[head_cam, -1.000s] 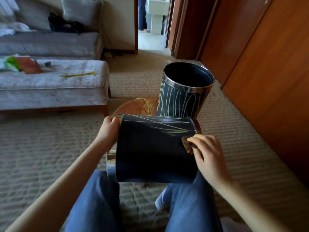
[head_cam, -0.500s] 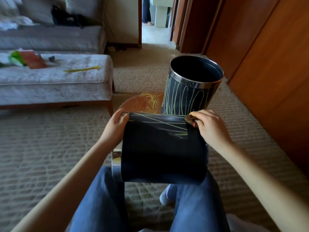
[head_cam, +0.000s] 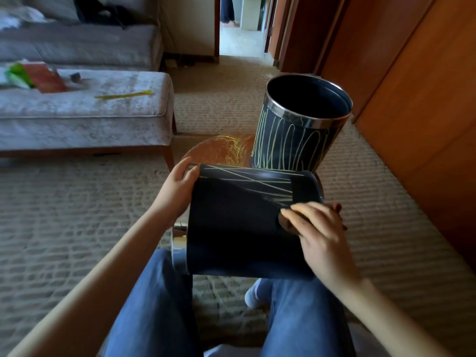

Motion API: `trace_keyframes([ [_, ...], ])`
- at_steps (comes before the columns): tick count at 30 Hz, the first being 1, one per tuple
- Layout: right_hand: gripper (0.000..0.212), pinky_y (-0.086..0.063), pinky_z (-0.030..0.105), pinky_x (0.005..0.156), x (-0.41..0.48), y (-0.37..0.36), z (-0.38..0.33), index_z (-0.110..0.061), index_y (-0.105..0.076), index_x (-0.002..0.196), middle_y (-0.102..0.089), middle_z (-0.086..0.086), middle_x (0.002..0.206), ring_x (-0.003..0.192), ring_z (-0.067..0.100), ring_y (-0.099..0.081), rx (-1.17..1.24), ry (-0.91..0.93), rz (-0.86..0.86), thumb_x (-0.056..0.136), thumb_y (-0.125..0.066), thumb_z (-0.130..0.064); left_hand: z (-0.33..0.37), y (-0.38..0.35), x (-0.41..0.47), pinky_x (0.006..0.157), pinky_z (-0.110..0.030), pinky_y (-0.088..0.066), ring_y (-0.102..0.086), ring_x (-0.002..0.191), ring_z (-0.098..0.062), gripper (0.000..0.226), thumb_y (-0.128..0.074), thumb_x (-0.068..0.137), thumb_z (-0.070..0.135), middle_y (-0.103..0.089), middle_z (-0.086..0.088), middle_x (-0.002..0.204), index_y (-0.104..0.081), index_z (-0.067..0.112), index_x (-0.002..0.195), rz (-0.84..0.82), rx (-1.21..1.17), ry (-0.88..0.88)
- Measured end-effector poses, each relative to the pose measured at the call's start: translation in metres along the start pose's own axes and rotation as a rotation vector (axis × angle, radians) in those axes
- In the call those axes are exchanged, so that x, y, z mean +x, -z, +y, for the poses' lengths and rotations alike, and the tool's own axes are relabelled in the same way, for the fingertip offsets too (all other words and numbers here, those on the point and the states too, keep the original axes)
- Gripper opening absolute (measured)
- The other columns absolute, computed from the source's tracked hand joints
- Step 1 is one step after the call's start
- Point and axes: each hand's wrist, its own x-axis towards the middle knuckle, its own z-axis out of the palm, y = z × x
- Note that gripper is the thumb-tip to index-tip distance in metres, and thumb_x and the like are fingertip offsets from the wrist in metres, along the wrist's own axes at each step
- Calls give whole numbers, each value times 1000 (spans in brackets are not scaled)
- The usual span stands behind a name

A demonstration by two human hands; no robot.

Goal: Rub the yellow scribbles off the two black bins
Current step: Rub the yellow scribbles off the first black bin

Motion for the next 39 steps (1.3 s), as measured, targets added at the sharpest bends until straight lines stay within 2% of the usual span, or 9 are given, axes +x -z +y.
trace_keyframes([
  [8,29,-48,39,84,95,-24,34,-6,-74,107,-71,10,98,89,37,-62,44,-160,-171,82,-68,8,1,-1,-7,111,-38,-42,-56,124,-13,45,-52,101,32,-59,-1,134,-46,22,144,19,-37,21],
  [12,29,-45,42,98,37,2,0,-4,-72,113,-68,10,109,100,32,-60,46,-6,-51,91,-55,2,3,1,-2,110,-44,-44,-60,120,-17,46,-55,96,41,-65,-3,127,-53,24,139,-26,-11,24],
  [17,29,-46,44,100,-18,8,-17,-7,-68,124,-66,10,123,114,27,-59,-7,285,-148,103,-48,-9,-8,4,5,113,-53,-39,-54,130,-26,63,-58,81,59,-61,-8,135,-54,27,135,-33,-12,39],
  [22,37,-45,43,97,36,-11,-19,-6,-72,114,-68,10,111,103,30,-60,104,75,-76,86,-55,10,-2,2,-18,116,-41,-37,-52,131,-13,33,-54,97,37,-57,1,139,-52,33,131,-5,-55,14],
  [26,30,-52,47,82,94,-25,-4,-6,-74,108,-67,8,99,92,33,-60,123,-62,-200,83,-68,8,-3,3,-23,117,-41,-35,-49,134,-13,55,-54,88,45,-55,1,143,-49,29,141,-4,-58,-24],
  [29,27,-52,42,81,103,-19,-3,-9,-75,109,-67,5,98,93,30,-60,116,-119,-210,86,-69,3,-4,1,-23,117,-41,-35,-50,132,-12,41,-54,93,40,-56,2,141,-51,34,134,1,-69,-37],
  [33,28,-48,42,92,46,-1,-33,-7,-73,113,-68,10,105,98,30,-61,127,49,-25,93,-57,2,-4,0,-15,116,-41,-36,-51,131,-12,37,-53,99,34,-56,3,140,-51,33,136,-4,-89,-26],
  [36,31,-47,42,93,4,1,-49,-10,-73,115,-69,9,111,104,27,-62,70,264,-77,104,-44,-8,-6,1,-16,117,-41,-36,-50,133,-12,57,-54,89,44,-54,2,143,-48,28,143,-9,-100,-16],
  [39,33,-45,40,91,14,-6,-51,-12,-74,113,-69,6,109,102,25,-61,103,239,-82,101,-44,-4,-11,3,-24,117,-41,-35,-48,135,-12,64,-53,84,50,-53,3,145,-46,30,144,3,-78,-40],
])
